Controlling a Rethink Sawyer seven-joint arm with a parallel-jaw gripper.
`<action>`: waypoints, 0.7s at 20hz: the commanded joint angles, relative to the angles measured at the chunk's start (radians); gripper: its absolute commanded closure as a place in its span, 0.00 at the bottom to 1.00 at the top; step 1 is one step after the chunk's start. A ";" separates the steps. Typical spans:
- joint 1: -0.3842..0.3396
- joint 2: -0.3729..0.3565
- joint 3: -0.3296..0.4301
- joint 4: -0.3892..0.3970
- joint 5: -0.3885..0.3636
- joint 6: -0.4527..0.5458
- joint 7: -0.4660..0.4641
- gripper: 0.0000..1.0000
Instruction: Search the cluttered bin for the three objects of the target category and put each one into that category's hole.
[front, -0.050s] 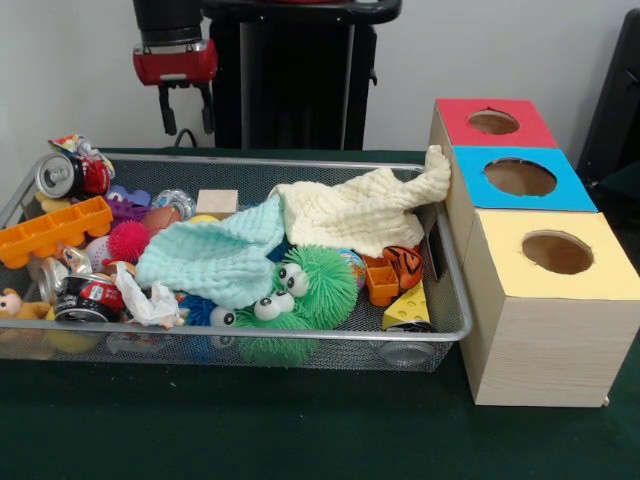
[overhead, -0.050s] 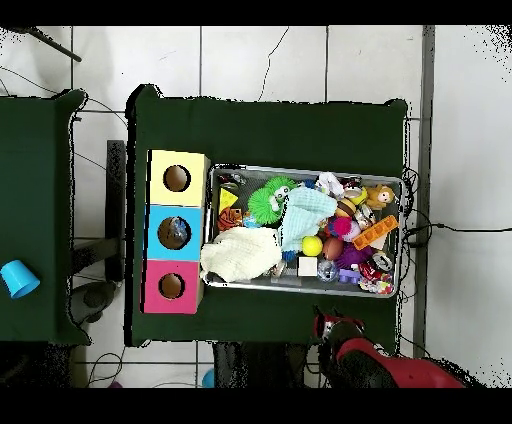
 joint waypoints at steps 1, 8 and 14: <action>0.043 0.021 0.069 -0.177 -0.015 0.054 0.006 0.00; 0.094 0.067 -0.001 -0.209 -0.039 -0.014 0.050 0.00; 0.134 0.109 -0.061 -0.243 -0.052 -0.063 0.072 0.00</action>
